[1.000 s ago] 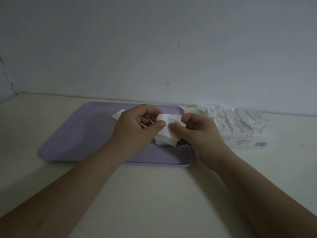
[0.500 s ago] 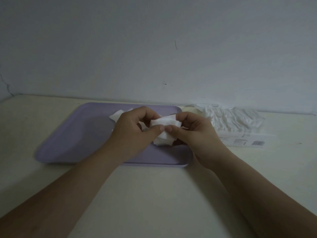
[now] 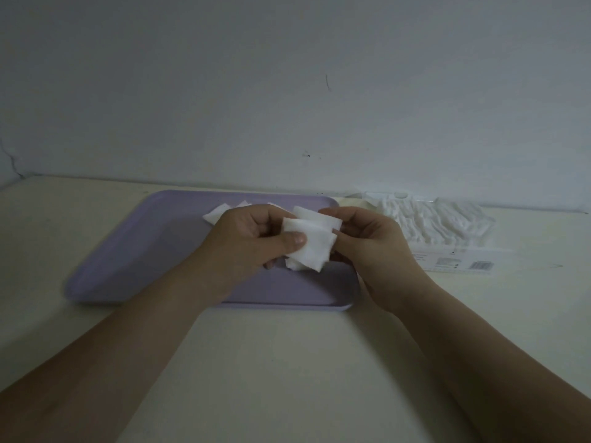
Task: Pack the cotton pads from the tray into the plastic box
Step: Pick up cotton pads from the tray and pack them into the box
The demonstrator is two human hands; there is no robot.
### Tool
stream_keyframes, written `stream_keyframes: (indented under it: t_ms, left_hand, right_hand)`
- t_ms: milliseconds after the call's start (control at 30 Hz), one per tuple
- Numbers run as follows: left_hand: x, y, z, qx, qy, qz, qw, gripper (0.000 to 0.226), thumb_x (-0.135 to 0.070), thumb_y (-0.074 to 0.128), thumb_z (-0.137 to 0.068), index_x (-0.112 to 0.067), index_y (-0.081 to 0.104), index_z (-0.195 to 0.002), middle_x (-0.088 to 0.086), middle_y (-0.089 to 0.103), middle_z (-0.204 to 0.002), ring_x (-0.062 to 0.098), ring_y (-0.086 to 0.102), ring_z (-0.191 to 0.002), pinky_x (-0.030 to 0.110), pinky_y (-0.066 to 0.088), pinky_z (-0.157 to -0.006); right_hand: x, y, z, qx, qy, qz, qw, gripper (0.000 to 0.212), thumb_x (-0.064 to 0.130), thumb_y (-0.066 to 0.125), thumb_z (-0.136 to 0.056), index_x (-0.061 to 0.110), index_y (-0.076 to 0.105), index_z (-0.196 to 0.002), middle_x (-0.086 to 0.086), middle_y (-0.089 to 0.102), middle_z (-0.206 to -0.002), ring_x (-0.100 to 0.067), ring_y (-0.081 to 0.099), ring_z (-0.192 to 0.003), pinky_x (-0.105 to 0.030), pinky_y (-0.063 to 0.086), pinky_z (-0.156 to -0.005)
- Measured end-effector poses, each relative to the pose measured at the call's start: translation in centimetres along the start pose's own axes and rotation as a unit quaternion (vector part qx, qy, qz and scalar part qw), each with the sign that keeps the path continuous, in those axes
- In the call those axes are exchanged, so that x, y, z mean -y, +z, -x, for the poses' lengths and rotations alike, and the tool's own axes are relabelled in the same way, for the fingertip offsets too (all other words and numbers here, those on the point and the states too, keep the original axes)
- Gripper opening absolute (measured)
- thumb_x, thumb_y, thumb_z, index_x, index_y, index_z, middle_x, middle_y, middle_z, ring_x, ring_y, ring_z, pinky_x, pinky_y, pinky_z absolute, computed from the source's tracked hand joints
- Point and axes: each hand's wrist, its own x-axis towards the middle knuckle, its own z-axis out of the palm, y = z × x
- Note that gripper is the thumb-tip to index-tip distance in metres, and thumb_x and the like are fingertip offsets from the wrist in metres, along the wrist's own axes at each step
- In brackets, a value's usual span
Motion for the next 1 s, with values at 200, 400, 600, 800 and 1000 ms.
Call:
stream_keyframes:
  t_ms: [200, 400, 600, 800, 1000]
  left_hand:
    - [-0.11, 0.08, 0.04, -0.032, 0.009, -0.025, 0.999, 0.021, 0.005, 0.077, -0.085, -0.016, 0.075, -0.087, -0.007, 0.076, -0.074, 0.002, 0.068, -0.061, 0.011, 0.049, -0.056]
    - [-0.15, 0.26, 0.16, -0.034, 0.013, -0.037, 0.999, 0.021, 0.003, 0.079, -0.084, -0.017, 0.074, -0.086, -0.01, 0.075, -0.073, -0.001, 0.066, -0.062, 0.008, 0.047, -0.055]
    - [0.19, 0.58, -0.02, -0.104, 0.027, -0.085, 0.991, 0.035, -0.007, 0.09, -0.076, -0.018, 0.057, -0.081, 0.023, 0.068, -0.082, 0.022, 0.064, -0.073, 0.031, 0.054, -0.063]
    - [0.16, 0.58, 0.16, -0.081, 0.034, -0.127, 0.988, 0.023, -0.023, 0.089, -0.078, -0.031, 0.071, -0.088, 0.021, 0.071, -0.075, 0.016, 0.058, -0.06, 0.021, 0.045, -0.052]
    - [0.5, 0.9, -0.02, -0.099, 0.042, -0.122, 0.987, 0.022, -0.023, 0.091, -0.077, -0.035, 0.075, -0.088, 0.014, 0.071, -0.074, 0.009, 0.054, -0.059, 0.019, 0.044, -0.055]
  right_hand:
    - [0.13, 0.22, 0.33, 0.021, -0.005, 0.051, 0.998, 0.022, -0.008, 0.062, -0.097, 0.002, 0.075, -0.111, -0.021, 0.078, -0.103, -0.038, 0.075, -0.096, -0.049, 0.061, -0.089]
    - [0.56, 0.41, 0.6, 0.033, 0.019, 0.017, 0.999, 0.021, -0.006, 0.058, -0.099, 0.0, 0.075, -0.11, -0.022, 0.077, -0.103, -0.033, 0.073, -0.092, -0.048, 0.062, -0.085]
    - [0.59, 0.8, 0.6, 0.013, 0.039, -0.039, 0.998, 0.013, 0.008, 0.07, -0.095, 0.0, 0.078, -0.1, -0.025, 0.076, -0.096, -0.037, 0.074, -0.089, -0.047, 0.063, -0.079]
    - [0.27, 0.66, 0.41, 0.004, 0.049, -0.048, 0.998, 0.014, 0.009, 0.067, -0.097, -0.001, 0.077, -0.099, -0.031, 0.074, -0.099, -0.039, 0.074, -0.088, -0.05, 0.062, -0.079]
    - [0.13, 0.61, 0.39, 0.001, 0.049, -0.055, 0.997, 0.015, 0.007, 0.066, -0.098, -0.003, 0.077, -0.099, -0.032, 0.074, -0.101, -0.038, 0.074, -0.088, -0.045, 0.062, -0.075]
